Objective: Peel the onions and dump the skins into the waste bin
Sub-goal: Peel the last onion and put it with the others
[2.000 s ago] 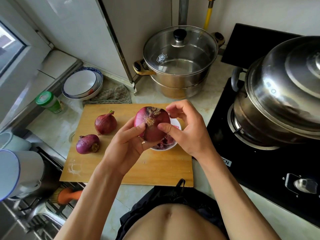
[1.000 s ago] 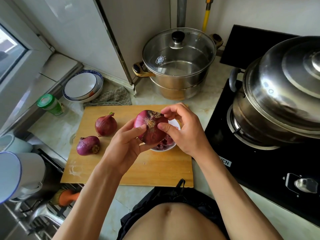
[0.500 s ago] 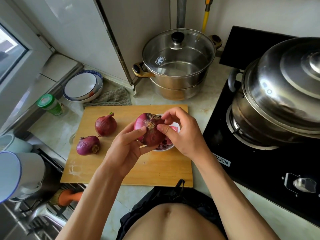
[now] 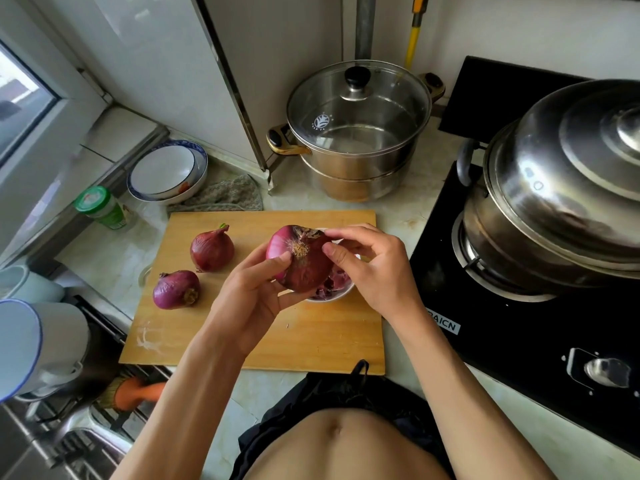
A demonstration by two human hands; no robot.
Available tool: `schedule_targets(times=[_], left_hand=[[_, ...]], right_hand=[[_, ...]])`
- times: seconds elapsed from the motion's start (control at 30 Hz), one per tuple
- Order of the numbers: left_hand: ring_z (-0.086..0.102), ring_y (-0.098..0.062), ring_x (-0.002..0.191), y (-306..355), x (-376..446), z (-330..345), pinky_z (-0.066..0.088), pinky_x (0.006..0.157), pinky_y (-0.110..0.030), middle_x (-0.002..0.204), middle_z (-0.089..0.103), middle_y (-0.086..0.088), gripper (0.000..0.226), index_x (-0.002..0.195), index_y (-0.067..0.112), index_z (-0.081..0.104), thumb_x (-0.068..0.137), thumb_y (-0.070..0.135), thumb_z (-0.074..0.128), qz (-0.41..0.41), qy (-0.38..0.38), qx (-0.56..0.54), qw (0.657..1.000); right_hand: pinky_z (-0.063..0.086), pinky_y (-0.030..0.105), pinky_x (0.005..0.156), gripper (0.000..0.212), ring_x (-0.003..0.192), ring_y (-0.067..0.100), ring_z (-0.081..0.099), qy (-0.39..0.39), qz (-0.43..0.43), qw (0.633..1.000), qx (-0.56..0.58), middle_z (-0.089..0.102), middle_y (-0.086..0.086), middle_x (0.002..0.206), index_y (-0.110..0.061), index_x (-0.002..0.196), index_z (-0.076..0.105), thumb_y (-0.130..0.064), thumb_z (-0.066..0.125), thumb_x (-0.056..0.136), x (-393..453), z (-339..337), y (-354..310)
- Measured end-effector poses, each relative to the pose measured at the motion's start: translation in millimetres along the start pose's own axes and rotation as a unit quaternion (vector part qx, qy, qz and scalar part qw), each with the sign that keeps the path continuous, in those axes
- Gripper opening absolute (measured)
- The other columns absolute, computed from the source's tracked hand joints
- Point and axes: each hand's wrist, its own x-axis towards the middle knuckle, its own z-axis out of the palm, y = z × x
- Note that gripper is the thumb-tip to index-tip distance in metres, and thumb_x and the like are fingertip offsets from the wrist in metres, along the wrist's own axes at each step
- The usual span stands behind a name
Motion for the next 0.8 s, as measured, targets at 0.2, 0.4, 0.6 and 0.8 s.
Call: schedule_targets(times=[0.2,0.4,0.6,0.8], left_hand=[[0.073,-0.034,0.103,0.2,-1.2,-1.5,0.062,0.08,-0.044,0.123,0.072,-0.018,0.049,0.132,0.007,0.063,0.083,0.013,0.065,-0.008,0.012,0.018,1.0],[0.073,-0.035,0.104,1.4,-1.4,-3.4,0.062,0.081,-0.046,0.12,0.073,-0.018,0.047,0.13,0.009,0.065,0.083,0.014,0.065,-0.019,0.011,0.037,0.999],[0.073,-0.037,0.104,6.1,-1.5,-4.0,0.063,0.079,-0.045,0.122,0.071,-0.022,0.048,0.13,0.006,0.065,0.083,0.015,0.066,-0.028,0.015,0.039,0.999],[0.073,-0.036,0.103,3.6,-4.4,-3.5,0.063,0.076,-0.043,0.124,0.07,-0.023,0.051,0.131,0.005,0.065,0.081,0.017,0.067,-0.039,0.025,0.019,0.999]], right_hand=[[0.053,0.022,0.079,0.009,0.087,0.007,0.068,0.005,0.004,1.0,0.017,0.071,-0.007,0.092,-0.018,0.094,0.078,-0.014,0.078,0.085,0.1,-2.4,-0.1],[0.046,0.012,0.076,0.006,0.084,0.005,0.059,-0.016,-0.083,0.991,-0.107,0.062,-0.004,0.092,-0.009,0.092,0.073,-0.014,0.069,0.092,3.7,-2.3,-3.0],[0.04,0.014,0.074,0.007,0.085,0.004,0.049,-0.046,-0.107,0.976,-0.183,0.049,-0.009,0.095,-0.007,0.092,0.06,-0.008,0.056,0.098,2.3,2.3,-8.3],[0.043,0.021,0.071,0.008,0.082,0.008,0.049,-0.037,-0.119,0.975,-0.182,0.049,-0.006,0.093,-0.006,0.091,0.057,-0.007,0.054,0.097,-1.1,3.3,-5.6]])
